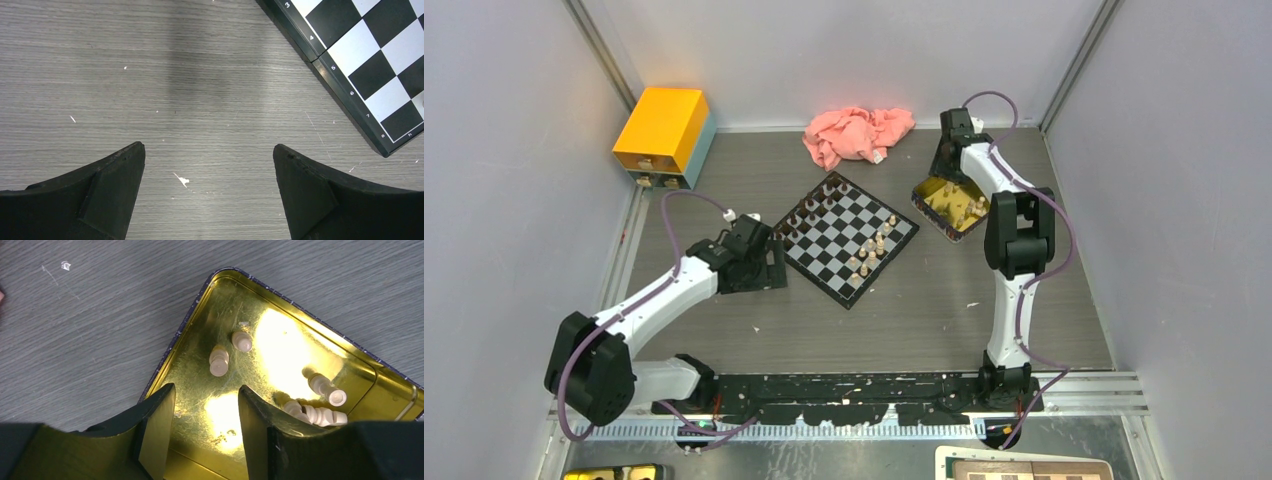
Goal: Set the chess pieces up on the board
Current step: Pick up the chess piece from the storage box.
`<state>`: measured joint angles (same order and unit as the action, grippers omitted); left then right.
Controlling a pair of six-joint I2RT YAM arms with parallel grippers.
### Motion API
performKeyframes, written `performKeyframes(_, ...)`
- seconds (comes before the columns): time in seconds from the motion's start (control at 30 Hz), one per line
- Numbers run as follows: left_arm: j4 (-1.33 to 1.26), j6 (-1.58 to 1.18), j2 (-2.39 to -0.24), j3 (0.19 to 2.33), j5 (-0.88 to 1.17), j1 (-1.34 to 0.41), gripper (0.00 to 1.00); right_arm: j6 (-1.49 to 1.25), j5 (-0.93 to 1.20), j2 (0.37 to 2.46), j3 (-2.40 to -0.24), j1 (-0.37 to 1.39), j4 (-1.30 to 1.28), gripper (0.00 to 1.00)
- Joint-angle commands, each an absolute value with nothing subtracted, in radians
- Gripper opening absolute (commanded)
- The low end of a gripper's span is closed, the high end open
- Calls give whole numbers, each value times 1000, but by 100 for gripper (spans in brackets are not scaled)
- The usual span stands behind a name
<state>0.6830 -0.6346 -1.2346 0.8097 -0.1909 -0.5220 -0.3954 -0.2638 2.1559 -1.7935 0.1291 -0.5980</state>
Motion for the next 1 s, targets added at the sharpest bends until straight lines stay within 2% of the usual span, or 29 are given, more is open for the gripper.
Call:
performKeyframes(0.0,639,-618,-1247,851,-200,-526,100,-397,-260,2152,-1843,112,-565,54)
performKeyframes(0.8,633,-620,-1293,867,-200,-525,99,-403,-216,2216,-1874,77,-551,42)
performKeyframes(0.97,631,-618,-1302,870,-201,-525,99,-405,-214,2228,-1882,76,-550,36)
